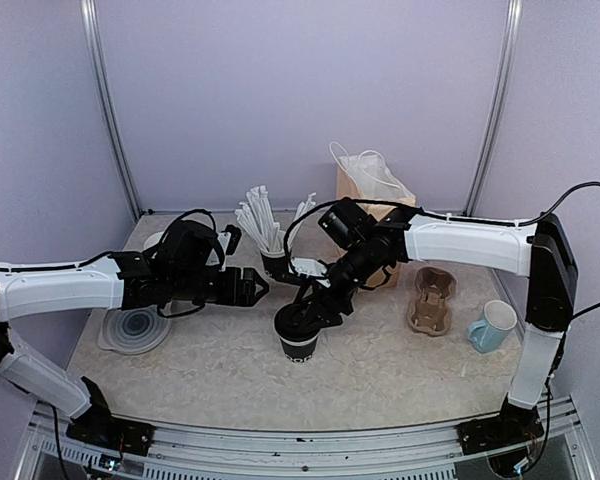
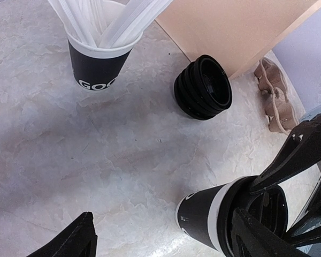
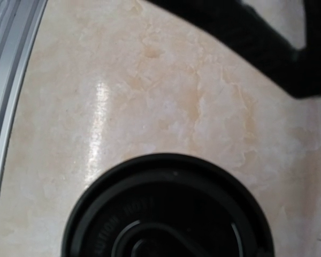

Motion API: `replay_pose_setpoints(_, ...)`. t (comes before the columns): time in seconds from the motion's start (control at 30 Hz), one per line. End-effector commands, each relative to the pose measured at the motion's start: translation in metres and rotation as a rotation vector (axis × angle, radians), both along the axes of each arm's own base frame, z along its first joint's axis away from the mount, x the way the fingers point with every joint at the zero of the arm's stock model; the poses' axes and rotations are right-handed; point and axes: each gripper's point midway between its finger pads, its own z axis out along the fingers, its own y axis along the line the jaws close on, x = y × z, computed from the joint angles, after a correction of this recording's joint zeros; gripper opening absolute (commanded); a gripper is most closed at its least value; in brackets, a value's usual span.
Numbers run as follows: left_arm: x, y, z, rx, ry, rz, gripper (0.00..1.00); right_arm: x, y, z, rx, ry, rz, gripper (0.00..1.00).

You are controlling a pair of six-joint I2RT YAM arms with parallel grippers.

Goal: Pack the takeout coffee

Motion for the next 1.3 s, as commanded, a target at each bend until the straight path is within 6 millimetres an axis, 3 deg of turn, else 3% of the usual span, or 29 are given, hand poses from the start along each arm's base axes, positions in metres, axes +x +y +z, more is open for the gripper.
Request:
replay_pose_setpoints(0.0, 0.001, 0.004, -0.008, 0.022, 0.013, 0.009, 0.85, -0.005, 0.009, -0.002, 0.004, 0.024, 0.02, 0.67)
replay_pose_setpoints(0.37, 0.003, 0.009, -0.009, 0.029, 0.017, 0.014, 0.85, -0.006, 0.001, -0.011, -0.045, 0.006, 0.025, 0.66)
replay_pose_setpoints(0.67, 0.003, 0.007, -0.011, 0.029, 0.023, 0.007, 0.85, -0.006, -0.004, 0.007, -0.037, -0.03, 0.019, 0.66)
replay_pose_setpoints(0.9, 0.002, 0.006, -0.013, 0.024, 0.029, 0.002, 0.85, -0.003, -0.006, -0.008, -0.078, -0.02, 0.007, 0.66)
replay_pose_setpoints(1.13, -0.001, 0.007, -0.014, 0.026, 0.037, -0.004, 0.85, 0.001, -0.009, 0.0, -0.087, -0.056, -0.008, 0.67)
replay_pose_setpoints(1.27, -0.006, -0.003, -0.014, -0.016, 0.057, -0.048, 0.84, 0.002, -0.014, -0.014, -0.126, -0.052, -0.016, 0.67)
